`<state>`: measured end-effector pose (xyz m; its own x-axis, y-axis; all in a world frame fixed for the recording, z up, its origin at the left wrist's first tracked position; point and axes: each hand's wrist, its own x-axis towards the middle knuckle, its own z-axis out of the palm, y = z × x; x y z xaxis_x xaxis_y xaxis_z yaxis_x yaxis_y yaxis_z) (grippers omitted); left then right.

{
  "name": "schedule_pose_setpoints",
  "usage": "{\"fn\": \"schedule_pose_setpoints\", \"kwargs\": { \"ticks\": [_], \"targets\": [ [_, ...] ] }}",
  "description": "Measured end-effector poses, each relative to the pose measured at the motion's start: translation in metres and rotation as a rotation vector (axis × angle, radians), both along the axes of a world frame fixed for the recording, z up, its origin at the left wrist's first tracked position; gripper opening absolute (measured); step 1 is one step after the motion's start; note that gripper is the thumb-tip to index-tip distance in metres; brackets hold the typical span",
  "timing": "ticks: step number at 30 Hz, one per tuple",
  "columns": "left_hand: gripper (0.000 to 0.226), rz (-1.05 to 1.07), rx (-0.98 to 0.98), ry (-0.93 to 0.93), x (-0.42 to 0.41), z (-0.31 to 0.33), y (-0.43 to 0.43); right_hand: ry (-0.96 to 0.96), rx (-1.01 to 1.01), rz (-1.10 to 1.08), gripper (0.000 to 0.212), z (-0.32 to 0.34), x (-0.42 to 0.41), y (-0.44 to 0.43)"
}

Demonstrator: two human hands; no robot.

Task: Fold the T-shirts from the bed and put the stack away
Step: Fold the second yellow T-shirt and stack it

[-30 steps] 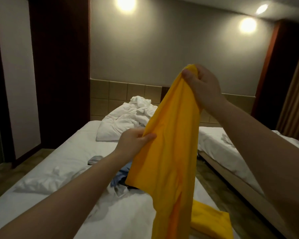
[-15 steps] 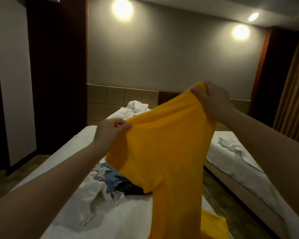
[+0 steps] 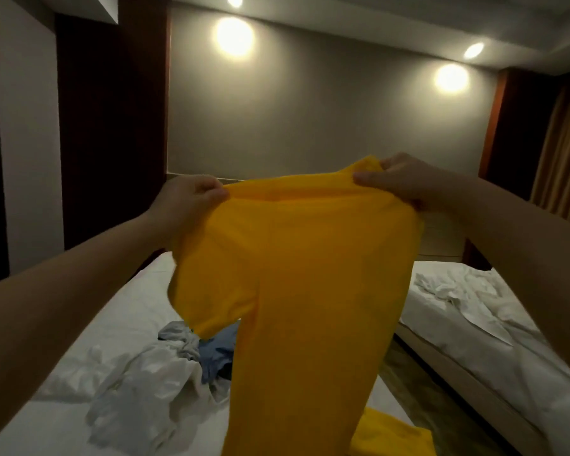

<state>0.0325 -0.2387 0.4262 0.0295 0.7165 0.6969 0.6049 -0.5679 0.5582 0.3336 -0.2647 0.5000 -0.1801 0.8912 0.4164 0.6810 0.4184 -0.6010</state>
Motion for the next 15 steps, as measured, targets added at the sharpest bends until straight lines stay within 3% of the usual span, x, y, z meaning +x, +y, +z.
{"fn": "schedule_pose_setpoints", "kwargs": {
  "ticks": [3,5,9,11,13,15],
  "targets": [
    [0.013,-0.089,-0.155,0.059,-0.011,0.002,-0.013,-0.118,-0.380,0.097,0.055,-0.001,0.010,-0.007],
    [0.011,-0.110,-0.223,0.062,-0.017,0.004,-0.021,-0.181,-0.464,0.095,0.066,-0.004,0.013,-0.007],
    [0.012,-0.078,-0.195,-0.013,-0.020,0.008,-0.024,0.009,-0.215,0.055,0.024,-0.003,0.004,-0.012],
    [0.016,0.047,-0.199,0.183,-0.015,-0.002,-0.020,-0.055,-0.168,0.026,0.032,-0.006,-0.002,-0.009],
    [0.019,0.156,-0.192,0.351,-0.010,-0.017,-0.015,-0.283,-0.215,0.001,0.034,-0.016,-0.009,-0.008],
    [0.019,0.160,-0.168,0.244,-0.012,-0.019,-0.016,-0.278,-0.178,0.008,0.033,-0.023,-0.013,-0.011]
  ]
}}
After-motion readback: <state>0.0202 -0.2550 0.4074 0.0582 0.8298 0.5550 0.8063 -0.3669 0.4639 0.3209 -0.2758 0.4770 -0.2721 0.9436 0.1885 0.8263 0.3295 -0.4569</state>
